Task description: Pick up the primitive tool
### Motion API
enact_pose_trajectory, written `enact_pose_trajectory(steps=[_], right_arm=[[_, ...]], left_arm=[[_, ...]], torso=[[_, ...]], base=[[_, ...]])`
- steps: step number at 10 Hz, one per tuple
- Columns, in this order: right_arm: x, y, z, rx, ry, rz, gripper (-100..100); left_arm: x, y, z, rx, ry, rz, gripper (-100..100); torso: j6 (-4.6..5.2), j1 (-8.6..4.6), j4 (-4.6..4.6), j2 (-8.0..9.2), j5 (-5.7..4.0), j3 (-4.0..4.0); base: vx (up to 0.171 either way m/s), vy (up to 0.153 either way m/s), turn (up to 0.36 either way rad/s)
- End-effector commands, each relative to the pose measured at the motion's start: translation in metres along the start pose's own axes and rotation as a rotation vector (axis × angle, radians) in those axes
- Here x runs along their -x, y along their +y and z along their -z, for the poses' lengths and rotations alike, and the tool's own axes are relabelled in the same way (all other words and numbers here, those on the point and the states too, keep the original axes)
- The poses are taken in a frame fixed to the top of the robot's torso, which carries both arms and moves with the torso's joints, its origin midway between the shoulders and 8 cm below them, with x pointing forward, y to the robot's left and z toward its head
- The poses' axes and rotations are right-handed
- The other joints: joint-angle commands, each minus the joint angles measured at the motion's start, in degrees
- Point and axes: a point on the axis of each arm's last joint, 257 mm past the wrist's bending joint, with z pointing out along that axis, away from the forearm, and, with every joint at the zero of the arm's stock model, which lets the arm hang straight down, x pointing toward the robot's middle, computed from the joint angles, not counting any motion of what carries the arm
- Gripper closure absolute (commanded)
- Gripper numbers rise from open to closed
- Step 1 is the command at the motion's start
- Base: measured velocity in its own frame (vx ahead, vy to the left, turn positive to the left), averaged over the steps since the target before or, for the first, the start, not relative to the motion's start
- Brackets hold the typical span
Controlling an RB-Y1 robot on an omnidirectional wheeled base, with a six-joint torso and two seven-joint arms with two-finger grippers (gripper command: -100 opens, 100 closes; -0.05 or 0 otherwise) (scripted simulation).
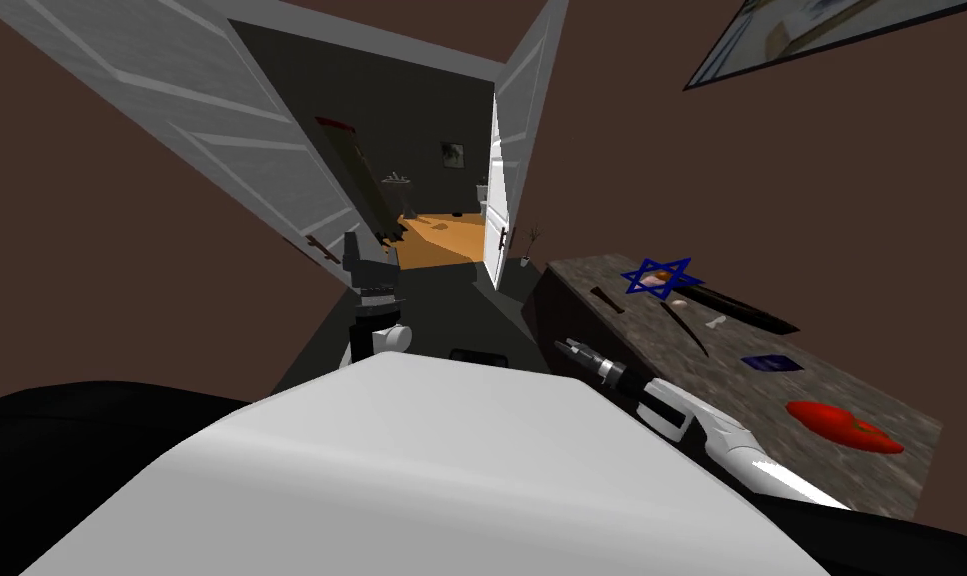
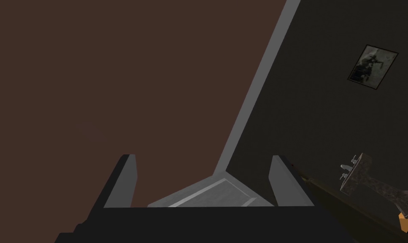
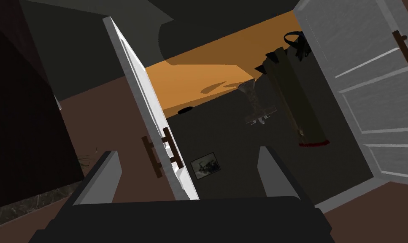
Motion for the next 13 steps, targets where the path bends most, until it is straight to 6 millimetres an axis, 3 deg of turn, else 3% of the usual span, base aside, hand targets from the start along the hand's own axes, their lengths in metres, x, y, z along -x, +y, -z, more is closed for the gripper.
enact_pose_trajectory(steps=[1,2,3,4,5,6,7,10,12,13], right_arm=[[-0.008,-0.024,0.019,-0.039,0.057,0.039,-100],[-0.007,-0.03,0.023,-0.051,0.067,0.049,-100],[-0.021,-0.045,0.038,-0.074,0.128,0.071,-100],[-0.017,-0.057,0.048,-0.099,0.149,0.092,-100],[-0.029,-0.069,0.063,-0.116,0.206,0.113,-100],[-0.024,-0.083,0.075,-0.146,0.227,0.134,-100],[-0.024,-0.083,0.075,-0.146,0.227,0.134,-100],[-0.035,-0.12,0.125,-0.217,0.361,0.192,-100],[-0.03,-0.127,0.133,-0.235,0.373,0.206,-100],[-0.03,-0.143,0.16,-0.271,0.438,0.234,-100]], left_arm=[[0.0,0.0,0.0,0.0,0.0,0.0,0],[0.0,0.0,0.0,0.0,0.0,0.0,0],[0.0,0.0,0.0,0.0,0.0,0.0,0],[0.0,0.0,0.0,0.0,0.0,0.0,0],[0.0,0.0,0.0,0.0,0.0,0.0,0],[0.0,0.0,0.0,0.0,0.0,0.0,0],[0.0,0.0,0.0,0.0,0.0,0.0,0],[0.0,0.0,0.0,0.0,0.0,0.0,0],[0.0,0.0,0.0,0.0,0.0,0.0,0],[0.0,0.0,0.0,0.0,0.0,0.0,0]], torso=[[0.0,0.0,0.0,0.0,0.0,0.0],[0.04,-0.01,0.0,0.04,0.01,0.02],[0.05,-0.01,0.04,0.2,-0.01,0.1],[0.0,0.03,0.04,0.15,0.01,0.08],[0.05,0.01,0.03,0.14,0.01,0.08],[0.02,-0.03,0.02,0.07,0.0,0.04],[0.04,-0.03,0.01,0.07,0.0,0.03],[0.03,0.0,0.02,0.12,0.0,0.06],[0.04,-0.02,0.01,0.08,0.0,0.04],[0.06,-0.02,0.04,0.21,-0.03,0.11]], base=[[0.082,0.002,0.065],[0.03,0.002,-0.025],[0.055,0.015,0.145],[0.065,0.002,0.091],[0.085,-0.007,0.125],[0.081,-0.01,0.068],[0.038,-0.006,-0.008],[0.073,-0.005,0.116],[0.052,-0.012,0.031],[0.062,-0.017,0.111]])
